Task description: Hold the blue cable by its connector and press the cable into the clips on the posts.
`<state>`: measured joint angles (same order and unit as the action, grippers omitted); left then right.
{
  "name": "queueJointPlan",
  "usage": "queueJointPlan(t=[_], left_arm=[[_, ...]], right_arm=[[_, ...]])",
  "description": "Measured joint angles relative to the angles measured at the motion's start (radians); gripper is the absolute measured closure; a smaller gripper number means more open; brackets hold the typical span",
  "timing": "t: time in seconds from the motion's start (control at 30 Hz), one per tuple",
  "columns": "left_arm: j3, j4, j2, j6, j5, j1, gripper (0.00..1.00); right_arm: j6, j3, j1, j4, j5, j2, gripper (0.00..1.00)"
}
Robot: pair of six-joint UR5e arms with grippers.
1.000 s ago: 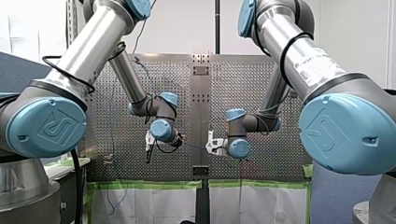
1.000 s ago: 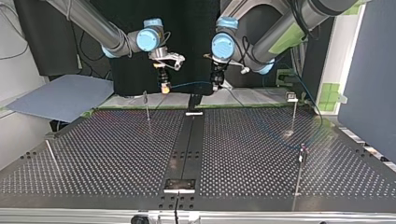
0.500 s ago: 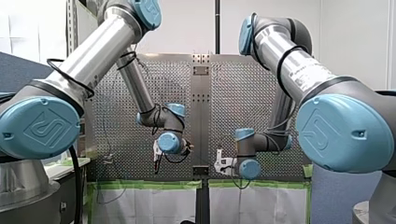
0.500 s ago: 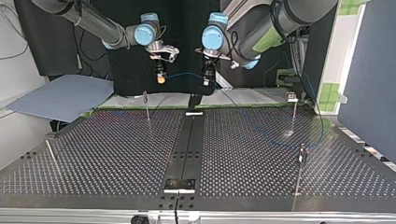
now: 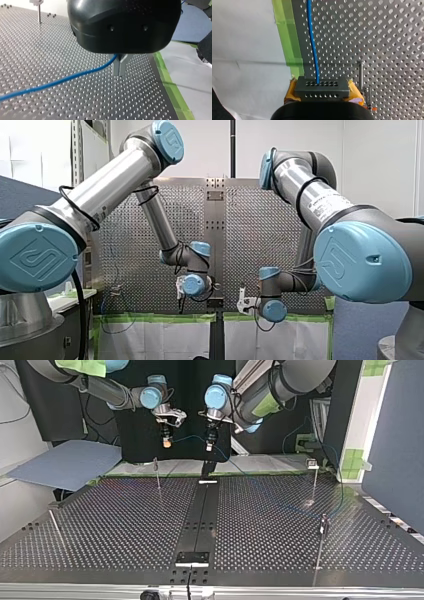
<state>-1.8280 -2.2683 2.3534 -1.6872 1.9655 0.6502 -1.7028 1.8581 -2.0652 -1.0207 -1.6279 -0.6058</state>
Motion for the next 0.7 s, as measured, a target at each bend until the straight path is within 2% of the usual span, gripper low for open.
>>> queueJointPlan(t=[0.17,0.3,0.5,0.7], left_arm=[[0.040,0.005,0.041,0.010,0.029,0.035,1.00],[0.074,-0.014,0.075,0.016,0.061,0.068,1.00],[0.122,-0.033,0.123,0.022,0.108,0.114,1.00],[0.176,-0.030,0.177,0.039,0.154,0.130,1.00]], right_arm=[[-0.002,-0.001,0.024,-0.003,0.014,0.000,1.00],[-0.005,-0.002,0.044,-0.003,0.025,0.000,1.00],[-0.005,-0.003,0.077,-0.004,0.056,0.000,1.00],[-0.002,-0.003,0.105,-0.016,0.084,0.000,1.00]])
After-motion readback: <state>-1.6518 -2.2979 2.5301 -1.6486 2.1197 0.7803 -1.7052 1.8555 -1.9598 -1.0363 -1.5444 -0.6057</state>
